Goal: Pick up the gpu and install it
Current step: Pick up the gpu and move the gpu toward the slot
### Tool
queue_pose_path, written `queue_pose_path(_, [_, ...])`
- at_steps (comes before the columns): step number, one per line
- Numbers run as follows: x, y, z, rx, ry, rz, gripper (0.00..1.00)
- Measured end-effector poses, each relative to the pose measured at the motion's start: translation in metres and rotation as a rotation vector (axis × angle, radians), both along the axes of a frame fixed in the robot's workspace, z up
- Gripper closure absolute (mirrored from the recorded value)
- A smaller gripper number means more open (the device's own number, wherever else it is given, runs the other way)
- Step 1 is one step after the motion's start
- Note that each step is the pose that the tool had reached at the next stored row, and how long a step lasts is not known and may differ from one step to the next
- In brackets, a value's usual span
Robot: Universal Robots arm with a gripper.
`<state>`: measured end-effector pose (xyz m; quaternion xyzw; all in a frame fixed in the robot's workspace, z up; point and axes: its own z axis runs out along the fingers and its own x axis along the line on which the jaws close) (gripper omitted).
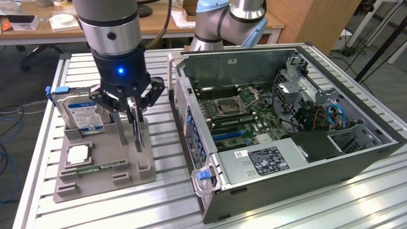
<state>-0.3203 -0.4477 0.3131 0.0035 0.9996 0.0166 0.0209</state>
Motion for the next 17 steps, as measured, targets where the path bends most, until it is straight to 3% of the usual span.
queue_pose_path(17, [0.0, 0.0, 0.0046, 0.0, 0.0, 0.0, 0.74])
